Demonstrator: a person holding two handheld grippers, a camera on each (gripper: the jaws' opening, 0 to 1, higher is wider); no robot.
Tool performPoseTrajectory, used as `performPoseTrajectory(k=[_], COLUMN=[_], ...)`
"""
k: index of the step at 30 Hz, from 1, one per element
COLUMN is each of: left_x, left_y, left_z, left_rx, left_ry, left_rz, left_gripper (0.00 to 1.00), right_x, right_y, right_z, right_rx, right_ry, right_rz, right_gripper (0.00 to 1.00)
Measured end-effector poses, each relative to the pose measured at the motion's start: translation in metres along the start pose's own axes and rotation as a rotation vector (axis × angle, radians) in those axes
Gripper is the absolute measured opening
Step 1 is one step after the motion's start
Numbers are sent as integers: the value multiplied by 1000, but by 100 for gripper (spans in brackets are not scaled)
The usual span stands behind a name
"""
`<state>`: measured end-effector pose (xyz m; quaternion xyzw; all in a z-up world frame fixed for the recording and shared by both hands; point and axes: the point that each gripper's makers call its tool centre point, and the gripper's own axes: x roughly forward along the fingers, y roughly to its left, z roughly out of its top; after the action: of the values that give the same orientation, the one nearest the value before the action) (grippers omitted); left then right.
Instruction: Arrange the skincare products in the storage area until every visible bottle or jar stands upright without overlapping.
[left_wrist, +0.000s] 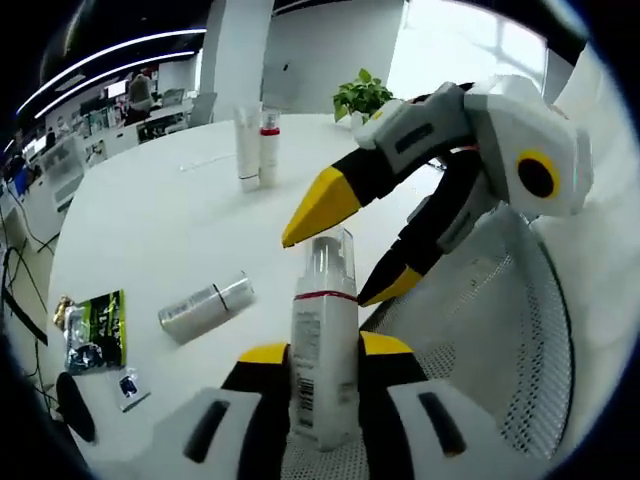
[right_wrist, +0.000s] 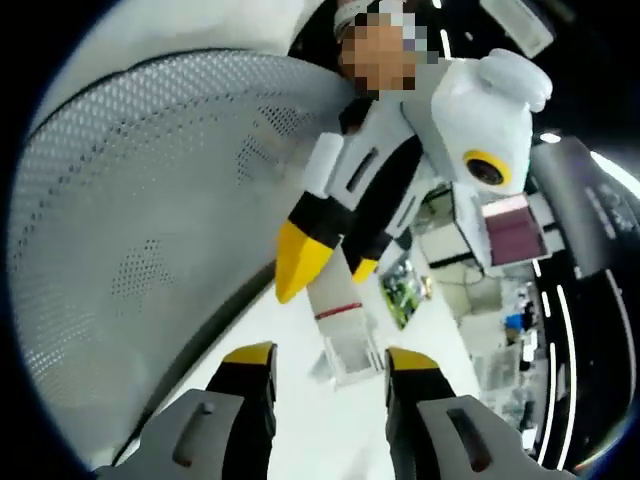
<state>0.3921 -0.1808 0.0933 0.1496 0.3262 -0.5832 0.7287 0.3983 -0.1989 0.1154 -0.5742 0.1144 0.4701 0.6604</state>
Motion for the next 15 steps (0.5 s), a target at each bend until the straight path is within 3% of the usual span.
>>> performPoseTrajectory(k=[4,9,12,14,15], left_x=[0,-2,-4,-5,-5], left_y=[1,5,9,13,14], left_z=[1,3,7,9,10], left_rx=[0,-2,-3,-2,-5], left_ry=[-4,-19,-37,-51,-55], left_rz=[5,26,48,69,74], left_gripper=[21,21,21,21,21], right_x=[-3,-9,-14,-15,-15], right_y=[-3,-12,-19,-23,-21], right_z=[-6,-18,-28,-33,-32], right_rx=[56,223,430,638,762], right_ry=[5,-4,-28,-68,-98], right_rz=[-14,-49,-67,-75,-42], right_gripper=[39,41,43,46,47])
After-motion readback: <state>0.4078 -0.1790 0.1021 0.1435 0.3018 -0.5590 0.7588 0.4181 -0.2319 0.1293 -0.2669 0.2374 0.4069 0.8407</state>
